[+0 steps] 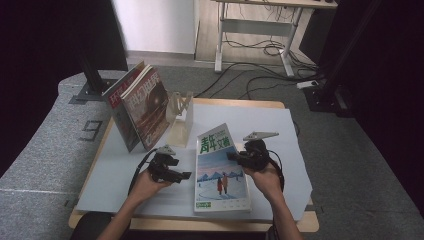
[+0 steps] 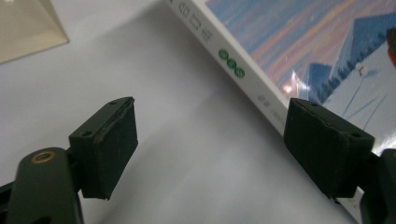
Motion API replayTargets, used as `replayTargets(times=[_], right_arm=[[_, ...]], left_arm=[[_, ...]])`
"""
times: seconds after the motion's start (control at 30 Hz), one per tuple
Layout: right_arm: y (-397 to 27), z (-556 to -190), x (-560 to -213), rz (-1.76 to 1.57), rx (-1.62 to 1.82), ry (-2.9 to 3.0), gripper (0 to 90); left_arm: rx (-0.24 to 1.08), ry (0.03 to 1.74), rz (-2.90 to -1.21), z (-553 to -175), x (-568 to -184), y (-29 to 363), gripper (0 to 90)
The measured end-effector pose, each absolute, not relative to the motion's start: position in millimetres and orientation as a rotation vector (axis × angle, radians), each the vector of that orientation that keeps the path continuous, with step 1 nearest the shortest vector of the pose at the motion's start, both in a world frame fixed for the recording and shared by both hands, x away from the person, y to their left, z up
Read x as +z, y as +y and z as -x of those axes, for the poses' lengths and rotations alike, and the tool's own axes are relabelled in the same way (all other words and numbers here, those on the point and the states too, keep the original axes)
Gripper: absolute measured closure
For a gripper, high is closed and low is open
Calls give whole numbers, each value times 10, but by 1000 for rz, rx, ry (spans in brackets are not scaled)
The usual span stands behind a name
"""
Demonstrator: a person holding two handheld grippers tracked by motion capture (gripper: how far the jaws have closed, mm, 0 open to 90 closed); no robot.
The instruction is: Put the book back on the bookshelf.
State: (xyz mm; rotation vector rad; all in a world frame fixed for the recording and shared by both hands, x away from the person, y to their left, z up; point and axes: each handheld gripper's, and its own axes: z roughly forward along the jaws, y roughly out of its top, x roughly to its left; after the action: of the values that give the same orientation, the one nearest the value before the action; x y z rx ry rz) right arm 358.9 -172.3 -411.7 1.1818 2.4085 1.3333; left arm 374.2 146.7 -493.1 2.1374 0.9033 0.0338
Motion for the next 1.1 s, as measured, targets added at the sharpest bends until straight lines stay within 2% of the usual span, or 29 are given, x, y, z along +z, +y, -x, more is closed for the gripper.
replayTargets(times=[0.63, 0.93, 1.1], right_arm=[[-1740, -3527, -4082, -1125, 1352, 2417, 846], [-1698, -3501, -4076, -1086, 1357, 2428, 846], [-1664, -3485, -4081, -1054, 1353, 2447, 846]], left_arm=[[-233, 842, -2103, -4110, -5010, 1130, 196], [-269, 823, -2119, -4135, -4996, 1037, 232], [-264, 853, -2137, -4133, -4993, 1033, 293]])
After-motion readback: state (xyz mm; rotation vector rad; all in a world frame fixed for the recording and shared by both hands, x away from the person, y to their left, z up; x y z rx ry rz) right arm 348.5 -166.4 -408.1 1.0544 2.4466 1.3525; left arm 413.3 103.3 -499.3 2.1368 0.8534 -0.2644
